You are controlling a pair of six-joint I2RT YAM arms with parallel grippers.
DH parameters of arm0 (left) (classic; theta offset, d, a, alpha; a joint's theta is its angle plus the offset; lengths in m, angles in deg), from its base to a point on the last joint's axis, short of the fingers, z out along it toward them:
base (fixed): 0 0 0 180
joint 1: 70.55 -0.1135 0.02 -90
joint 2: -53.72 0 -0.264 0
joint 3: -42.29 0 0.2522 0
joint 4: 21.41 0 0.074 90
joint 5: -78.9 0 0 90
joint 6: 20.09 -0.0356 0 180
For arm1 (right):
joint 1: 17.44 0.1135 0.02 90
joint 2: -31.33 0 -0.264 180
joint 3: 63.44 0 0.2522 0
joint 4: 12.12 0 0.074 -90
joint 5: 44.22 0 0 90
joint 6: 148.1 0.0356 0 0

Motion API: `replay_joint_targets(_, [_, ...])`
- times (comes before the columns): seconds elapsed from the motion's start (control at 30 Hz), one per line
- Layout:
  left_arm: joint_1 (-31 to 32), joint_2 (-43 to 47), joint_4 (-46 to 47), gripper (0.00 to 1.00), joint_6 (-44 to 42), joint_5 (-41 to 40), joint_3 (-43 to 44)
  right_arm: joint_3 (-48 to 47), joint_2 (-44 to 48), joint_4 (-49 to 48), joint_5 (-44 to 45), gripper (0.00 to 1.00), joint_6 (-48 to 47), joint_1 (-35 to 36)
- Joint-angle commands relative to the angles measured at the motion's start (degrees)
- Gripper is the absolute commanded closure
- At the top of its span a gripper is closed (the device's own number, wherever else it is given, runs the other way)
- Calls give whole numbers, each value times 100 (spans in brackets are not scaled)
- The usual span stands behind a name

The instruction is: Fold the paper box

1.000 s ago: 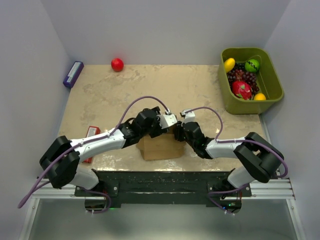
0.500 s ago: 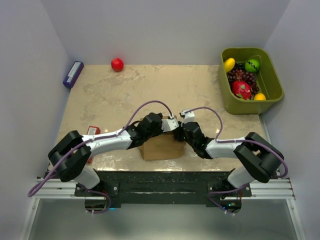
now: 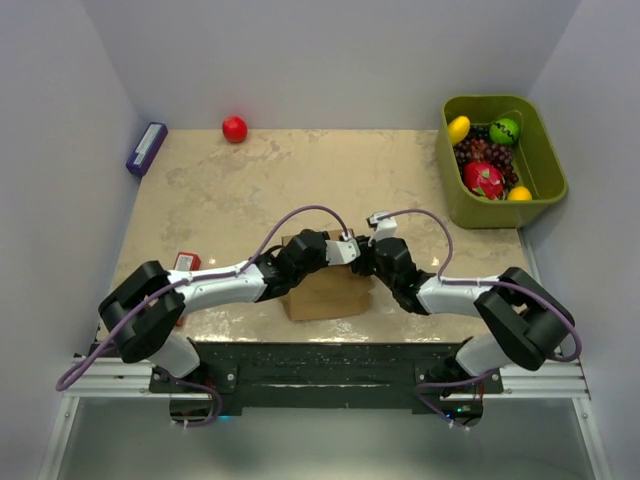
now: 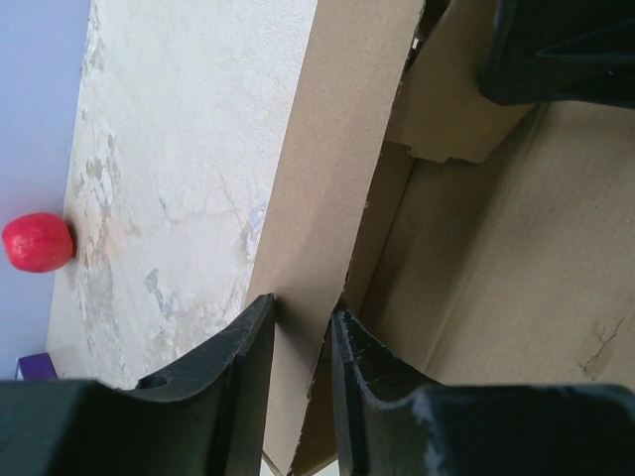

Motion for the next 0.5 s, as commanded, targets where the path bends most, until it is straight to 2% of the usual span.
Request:
replay_joint_targets(0.0, [49,-122,23,69,-29,49,-124,53,93,-521,-240,56,-222,-157])
replay_joint_targets(0.23, [66,-166,32,72,-29,58,-150,44,-188,-881,-320,53,-371,-184])
replay_joint_targets(0.47, [84,-192,-12,73,41,207,-106,53,-548,-1303,-118,56,-372,-184])
